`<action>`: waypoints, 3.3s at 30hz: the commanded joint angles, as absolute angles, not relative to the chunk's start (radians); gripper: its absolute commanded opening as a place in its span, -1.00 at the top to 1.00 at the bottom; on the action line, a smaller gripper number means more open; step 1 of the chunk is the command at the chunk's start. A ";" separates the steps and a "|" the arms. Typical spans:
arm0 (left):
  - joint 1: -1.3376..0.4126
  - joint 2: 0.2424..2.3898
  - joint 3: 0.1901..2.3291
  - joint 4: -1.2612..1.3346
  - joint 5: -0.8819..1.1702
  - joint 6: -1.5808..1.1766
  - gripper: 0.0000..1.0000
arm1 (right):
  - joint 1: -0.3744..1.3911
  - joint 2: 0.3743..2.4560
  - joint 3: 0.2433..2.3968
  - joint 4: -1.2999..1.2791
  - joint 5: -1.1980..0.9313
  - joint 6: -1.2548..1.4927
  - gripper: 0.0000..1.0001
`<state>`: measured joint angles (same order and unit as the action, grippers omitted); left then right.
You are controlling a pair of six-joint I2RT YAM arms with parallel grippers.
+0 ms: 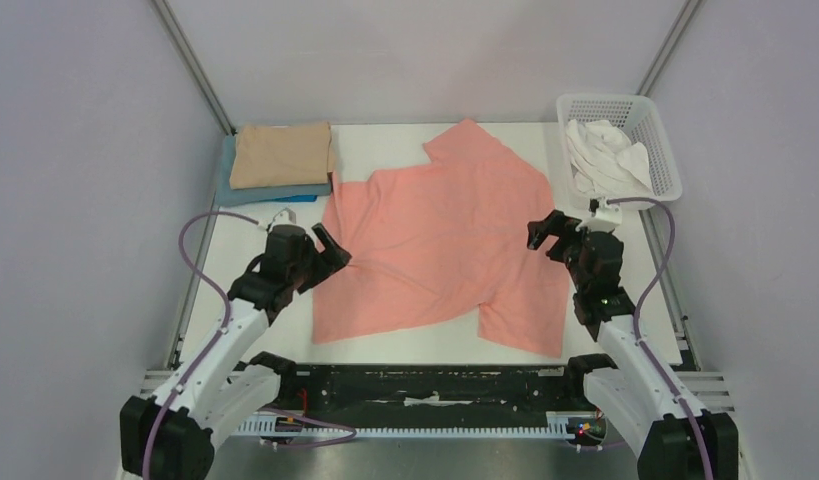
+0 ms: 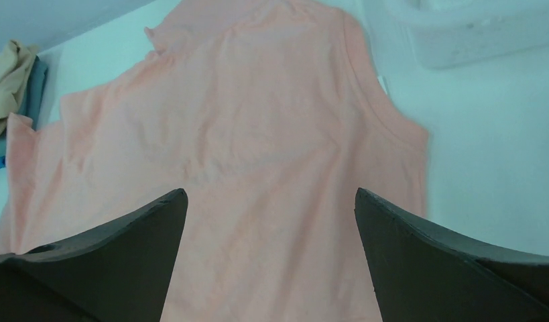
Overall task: Fold and stack the t-shirts
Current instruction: Flatten out the tshirt, then grab the side of the flattened tshirt closest away from the robot with both arms
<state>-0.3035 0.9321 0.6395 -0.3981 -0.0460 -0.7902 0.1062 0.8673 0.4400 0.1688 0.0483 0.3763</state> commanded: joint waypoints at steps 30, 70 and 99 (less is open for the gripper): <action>-0.378 0.881 0.425 -0.836 -0.074 -1.101 0.79 | 0.104 0.921 0.363 0.132 0.086 0.427 -0.96; -0.378 0.709 0.397 -0.732 -0.035 -1.021 0.95 | 0.629 0.868 0.369 -0.770 0.225 0.573 -0.56; -0.380 0.453 0.436 -0.925 -0.065 -1.115 0.96 | 0.644 0.643 0.457 -1.126 -0.140 0.523 1.00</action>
